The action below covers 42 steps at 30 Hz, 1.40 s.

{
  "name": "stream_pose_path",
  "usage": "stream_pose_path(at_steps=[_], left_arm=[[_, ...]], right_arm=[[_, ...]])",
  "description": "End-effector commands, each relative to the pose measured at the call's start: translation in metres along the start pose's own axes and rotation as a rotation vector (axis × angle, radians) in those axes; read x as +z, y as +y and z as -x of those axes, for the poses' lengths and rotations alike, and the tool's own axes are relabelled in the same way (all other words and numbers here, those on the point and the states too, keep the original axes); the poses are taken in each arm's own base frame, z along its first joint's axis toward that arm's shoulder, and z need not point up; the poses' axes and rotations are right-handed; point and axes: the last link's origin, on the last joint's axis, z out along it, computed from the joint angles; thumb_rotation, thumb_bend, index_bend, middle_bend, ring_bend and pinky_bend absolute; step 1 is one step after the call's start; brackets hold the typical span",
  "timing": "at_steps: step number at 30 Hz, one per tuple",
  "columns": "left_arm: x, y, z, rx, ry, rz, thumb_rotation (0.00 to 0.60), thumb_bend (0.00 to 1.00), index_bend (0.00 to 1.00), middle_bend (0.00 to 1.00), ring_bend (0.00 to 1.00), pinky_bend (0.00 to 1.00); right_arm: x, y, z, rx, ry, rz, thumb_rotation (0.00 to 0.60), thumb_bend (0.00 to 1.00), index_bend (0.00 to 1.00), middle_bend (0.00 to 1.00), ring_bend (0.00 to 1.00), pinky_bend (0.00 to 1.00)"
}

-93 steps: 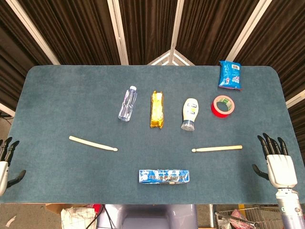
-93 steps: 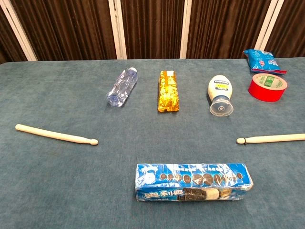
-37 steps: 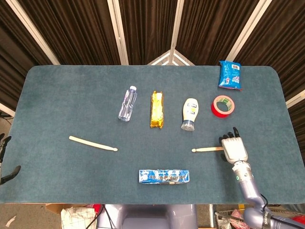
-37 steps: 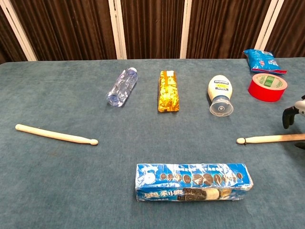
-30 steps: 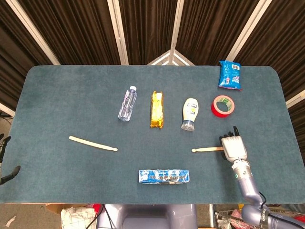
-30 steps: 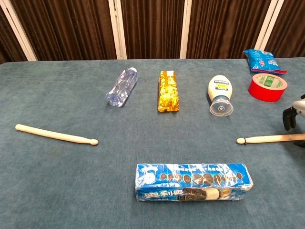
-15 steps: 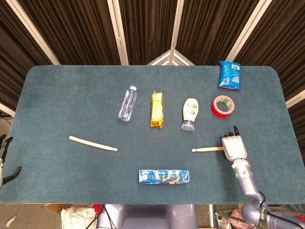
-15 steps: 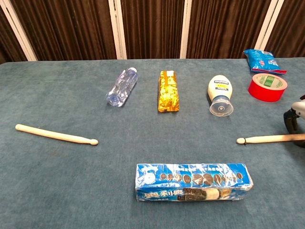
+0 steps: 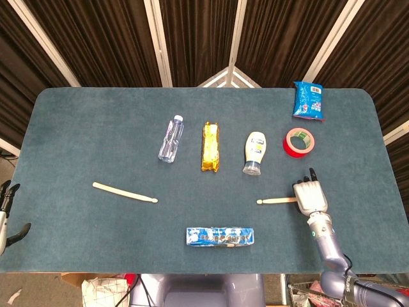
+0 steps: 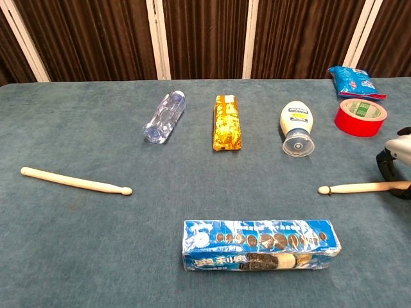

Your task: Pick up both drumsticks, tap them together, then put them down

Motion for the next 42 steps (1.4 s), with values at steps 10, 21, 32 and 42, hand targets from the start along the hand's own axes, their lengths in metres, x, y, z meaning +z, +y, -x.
stream_pose_path(at_steps=[10,21,32,42], left_arm=[[-0.0005,0.0013,0.0008,0.002,-0.002,0.005,0.6,0.31,0.12,0.06,0.0,0.0],[-0.0012,0.0022,0.0009,-0.001,0.0,0.008,0.6,0.31,0.12,0.06,0.0,0.0],[-0.0017,0.0023,0.0013,-0.001,-0.005,0.008,0.6,0.31,0.12,0.06,0.0,0.0],[-0.002,0.0018,0.0008,-0.002,-0.003,0.006,0.6,0.3,0.12,0.06,0.0,0.0]], right_arm=[[0.0032,-0.003,0.0015,-0.023,-0.007,-0.006,0.6,0.38,0.57,0.45,0.28,0.0],[0.0025,-0.0048,-0.0032,-0.023,0.002,-0.014,0.6,0.4,0.63,0.48,0.32,0.0],[0.0022,-0.0056,-0.0038,-0.037,0.0,-0.027,0.6,0.4,0.67,0.52,0.36,0.0],[0.0015,-0.0074,-0.0049,-0.041,0.01,-0.036,0.6,0.4,0.7,0.55,0.38,0.0]])
